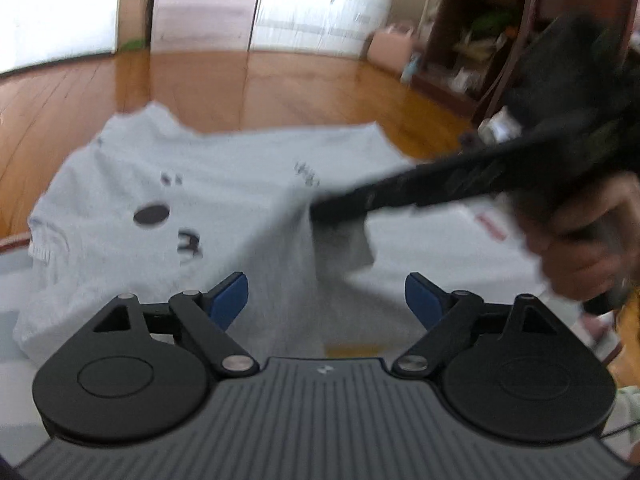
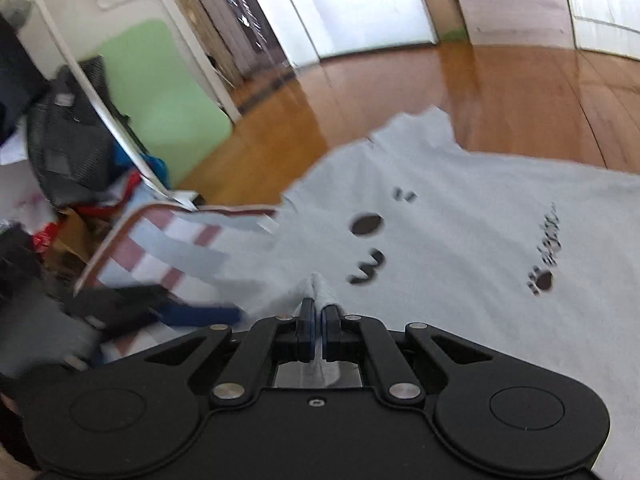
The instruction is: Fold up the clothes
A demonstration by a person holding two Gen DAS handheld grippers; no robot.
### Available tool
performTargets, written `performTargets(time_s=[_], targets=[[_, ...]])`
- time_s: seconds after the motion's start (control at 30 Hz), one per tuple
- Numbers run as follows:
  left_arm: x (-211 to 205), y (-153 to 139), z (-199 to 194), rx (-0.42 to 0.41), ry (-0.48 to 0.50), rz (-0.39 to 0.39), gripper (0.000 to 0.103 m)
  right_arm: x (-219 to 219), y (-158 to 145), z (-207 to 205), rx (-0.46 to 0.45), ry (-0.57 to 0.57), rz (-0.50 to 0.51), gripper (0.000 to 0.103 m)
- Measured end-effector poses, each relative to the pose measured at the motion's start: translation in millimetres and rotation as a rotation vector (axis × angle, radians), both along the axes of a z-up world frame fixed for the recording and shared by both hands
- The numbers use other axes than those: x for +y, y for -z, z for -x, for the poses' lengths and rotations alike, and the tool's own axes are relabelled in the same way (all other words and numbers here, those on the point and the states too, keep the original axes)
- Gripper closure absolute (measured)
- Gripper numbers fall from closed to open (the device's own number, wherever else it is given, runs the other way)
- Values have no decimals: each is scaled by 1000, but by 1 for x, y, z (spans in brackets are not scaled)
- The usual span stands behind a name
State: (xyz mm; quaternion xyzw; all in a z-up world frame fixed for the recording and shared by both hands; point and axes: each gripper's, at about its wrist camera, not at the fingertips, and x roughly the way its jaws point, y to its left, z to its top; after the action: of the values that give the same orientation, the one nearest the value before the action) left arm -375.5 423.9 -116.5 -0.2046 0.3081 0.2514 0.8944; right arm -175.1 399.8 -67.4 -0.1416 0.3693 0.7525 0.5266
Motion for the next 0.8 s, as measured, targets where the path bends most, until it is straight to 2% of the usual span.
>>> performTargets(time_s=[0.07,0.1,0.13,0.2,0.23,0.37,0.43,0.47,0.5,0.6,0.63,0.67,0.73,0.8], targets=[[10,19,-9,36,-36,2,17,-2,-7,4,6,-25,-17,98],[16,27,-16,66,-62,-11,23,-2,-9,4,4,-38,-22,98],[21,32,-22,98,-79,-24,53,-2,-10,4,0,-48,-29,98],[32,43,-33,161,-115,-49,97,-2,-10,2,-11,-46,-46,98],[36,45,-36,177,-134,-62,97,-2,-6,-2,-5,-29,-40,98],[41,31,-21,148,-252,-131,97,-3,5,-26,69,37,35,93],[44,19,-7,143,-327,-164,97,-15,-5,-39,63,52,33,91],[44,13,-1,137,-353,-171,97,-22,-11,-46,32,68,23,90],[45,7,7,116,-367,-172,97,-31,-16,-54,2,87,20,84],[43,-3,18,58,-391,-183,97,-69,-22,-87,-37,176,40,56],[43,-4,18,58,-397,-194,97,-85,-20,-100,-33,221,54,52],[42,-4,16,64,-401,-207,97,-103,-15,-114,-18,289,76,51],[40,-7,13,78,-401,-231,97,-138,0,-142,69,433,123,50],[35,-11,13,68,-397,-252,97,-179,18,-171,262,584,181,50]])
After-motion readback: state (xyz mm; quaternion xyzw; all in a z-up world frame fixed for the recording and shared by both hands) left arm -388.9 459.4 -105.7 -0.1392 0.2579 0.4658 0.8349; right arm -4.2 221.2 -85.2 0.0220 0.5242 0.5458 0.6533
